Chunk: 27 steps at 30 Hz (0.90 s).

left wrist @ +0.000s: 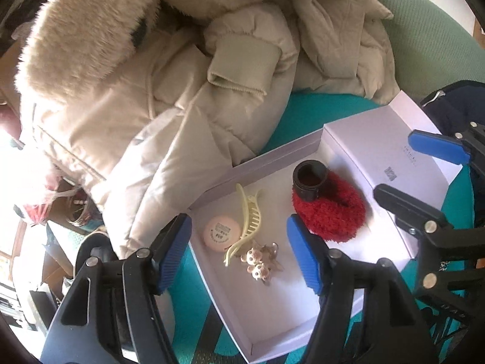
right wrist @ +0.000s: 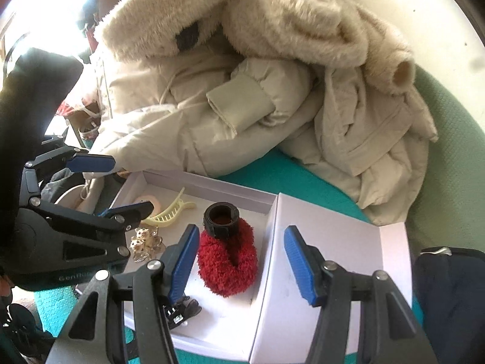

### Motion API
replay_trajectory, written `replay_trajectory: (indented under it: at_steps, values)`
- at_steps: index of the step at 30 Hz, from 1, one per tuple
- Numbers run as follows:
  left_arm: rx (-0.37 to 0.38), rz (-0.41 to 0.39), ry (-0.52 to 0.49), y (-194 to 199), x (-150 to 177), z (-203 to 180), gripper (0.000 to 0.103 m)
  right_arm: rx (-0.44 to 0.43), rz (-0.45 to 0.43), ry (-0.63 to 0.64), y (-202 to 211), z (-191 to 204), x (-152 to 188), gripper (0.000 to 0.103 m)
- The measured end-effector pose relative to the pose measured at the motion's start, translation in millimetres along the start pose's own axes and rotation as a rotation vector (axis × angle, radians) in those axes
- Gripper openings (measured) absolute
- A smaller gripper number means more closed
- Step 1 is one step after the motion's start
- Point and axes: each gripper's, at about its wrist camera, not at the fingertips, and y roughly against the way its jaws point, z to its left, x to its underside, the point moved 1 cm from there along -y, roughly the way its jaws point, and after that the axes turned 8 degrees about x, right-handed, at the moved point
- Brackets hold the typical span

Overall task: Organize objects
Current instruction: 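Withdraw both tools from the box toward the checked scrunchie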

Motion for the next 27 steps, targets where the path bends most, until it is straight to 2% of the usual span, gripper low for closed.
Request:
replay_trajectory:
  at_steps: [15,27]
  values:
    - [-0.04,-0.106,-0.014,104.8,21.3,-25.0,0.065,0.032,-0.104,-0.024,93.3,-10.0,18.3,0.058]
    - [-0.056,-0.165,0.0,168.9,68.3,-40.4,0.067,0.042,-0.142,-0.043,148.9,-10.8,55.6,0.059]
